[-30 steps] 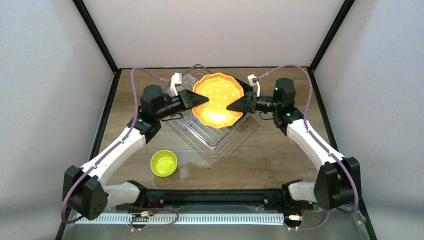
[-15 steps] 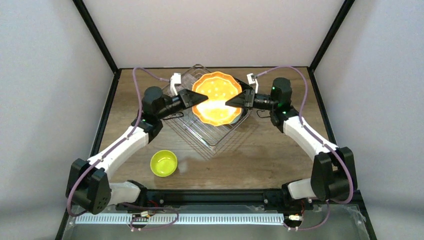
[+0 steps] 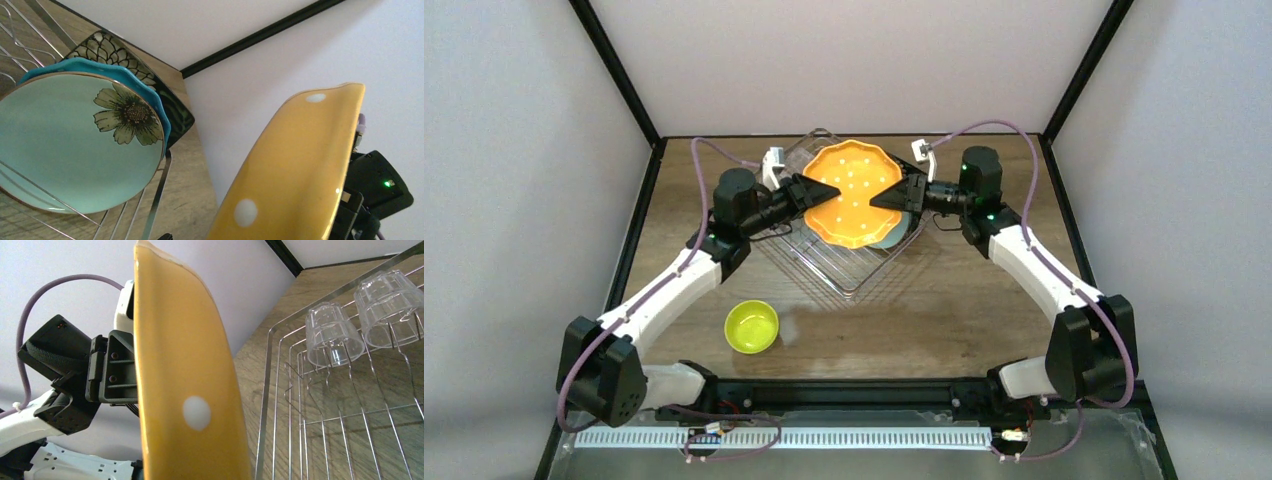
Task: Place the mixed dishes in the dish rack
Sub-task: Pass from the left arm to the right
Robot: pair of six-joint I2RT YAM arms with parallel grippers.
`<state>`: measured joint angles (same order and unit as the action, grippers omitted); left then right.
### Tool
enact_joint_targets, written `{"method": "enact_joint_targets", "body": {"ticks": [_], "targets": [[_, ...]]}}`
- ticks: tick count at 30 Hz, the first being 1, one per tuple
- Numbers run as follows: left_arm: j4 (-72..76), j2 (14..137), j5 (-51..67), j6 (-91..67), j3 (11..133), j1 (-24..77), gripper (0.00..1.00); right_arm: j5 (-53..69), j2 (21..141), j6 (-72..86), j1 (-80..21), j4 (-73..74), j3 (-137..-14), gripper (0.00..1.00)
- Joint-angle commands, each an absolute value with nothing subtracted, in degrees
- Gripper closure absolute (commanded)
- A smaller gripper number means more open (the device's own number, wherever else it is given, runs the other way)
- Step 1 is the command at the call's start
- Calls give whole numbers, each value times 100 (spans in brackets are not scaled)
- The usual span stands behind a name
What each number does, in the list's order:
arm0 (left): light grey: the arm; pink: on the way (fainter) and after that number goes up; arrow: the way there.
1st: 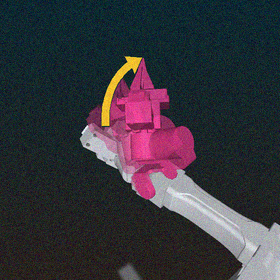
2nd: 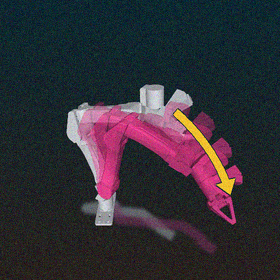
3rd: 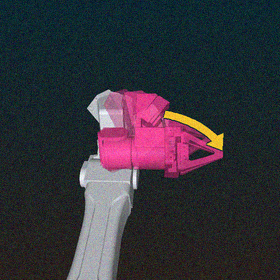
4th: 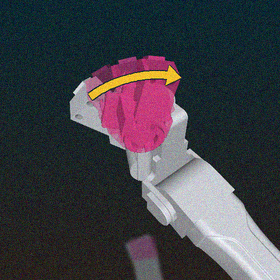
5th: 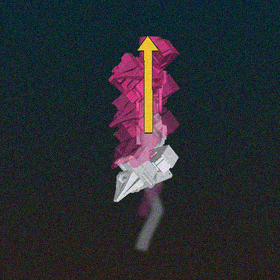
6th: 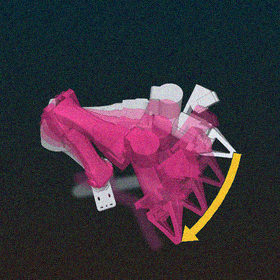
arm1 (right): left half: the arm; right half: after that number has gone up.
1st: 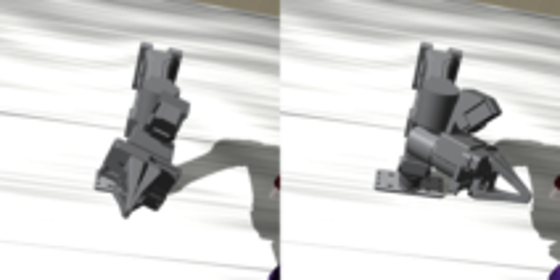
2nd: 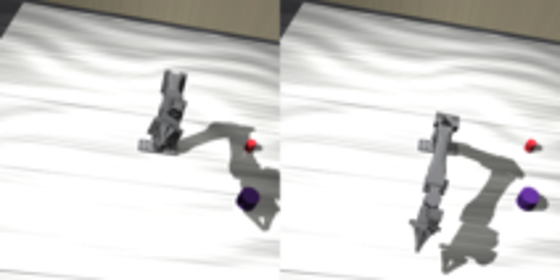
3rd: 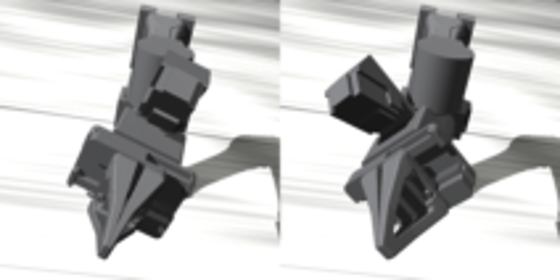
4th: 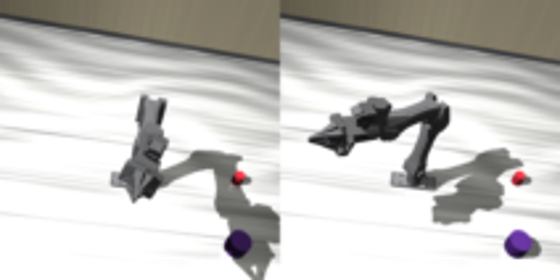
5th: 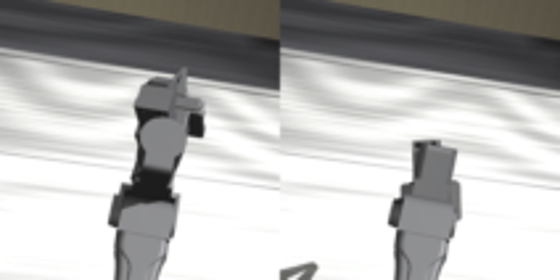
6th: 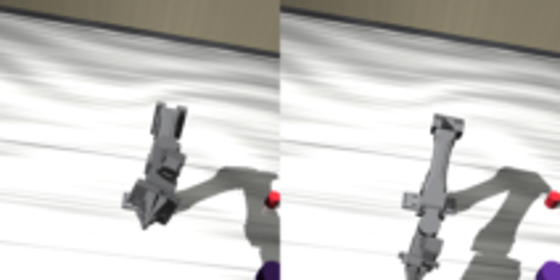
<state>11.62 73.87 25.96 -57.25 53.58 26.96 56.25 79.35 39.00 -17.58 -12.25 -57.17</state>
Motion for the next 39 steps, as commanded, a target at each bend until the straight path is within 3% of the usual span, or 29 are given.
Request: {"method": "enact_joint_targets", "body": {"ticks": [1,26,39], "targets": [[707,7331,2056,-5833,5520,2768,0,5889,7610,3252,-2083,-1039,-6402,99],[-852,5830,291,-6284,5112,1659,0,5101,7567,1958,-2070,588,-7168,99],[-1276,5426,42,-6186,5115,1598,0,3553,8044,558,-2071,1716,-7648,99]]}}
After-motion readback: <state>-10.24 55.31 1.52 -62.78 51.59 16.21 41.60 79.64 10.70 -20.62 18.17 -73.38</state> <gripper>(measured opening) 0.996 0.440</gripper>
